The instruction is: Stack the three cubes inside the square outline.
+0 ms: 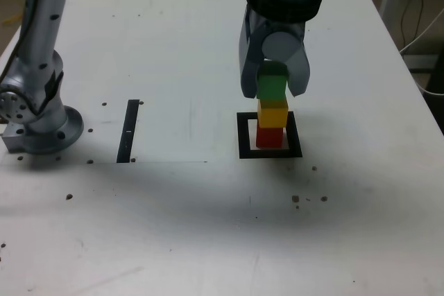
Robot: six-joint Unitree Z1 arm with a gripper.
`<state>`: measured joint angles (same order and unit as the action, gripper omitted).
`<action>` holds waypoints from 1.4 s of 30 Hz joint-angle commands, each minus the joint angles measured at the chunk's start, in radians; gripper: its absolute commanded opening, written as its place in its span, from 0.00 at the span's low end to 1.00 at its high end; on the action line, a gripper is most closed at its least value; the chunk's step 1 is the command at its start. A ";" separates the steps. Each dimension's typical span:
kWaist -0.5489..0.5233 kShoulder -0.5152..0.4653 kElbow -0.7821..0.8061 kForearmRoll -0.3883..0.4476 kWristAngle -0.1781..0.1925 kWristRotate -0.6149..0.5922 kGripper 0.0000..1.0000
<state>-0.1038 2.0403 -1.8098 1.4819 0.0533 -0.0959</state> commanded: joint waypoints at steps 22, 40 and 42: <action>0.021 0.012 0.016 -0.018 -0.018 0.013 0.27; 0.021 0.019 0.027 -0.033 -0.037 0.040 0.71; 0.021 0.020 0.029 -0.038 -0.040 0.043 0.77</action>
<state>-0.0840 2.0561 -1.7820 1.4464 0.0153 -0.0556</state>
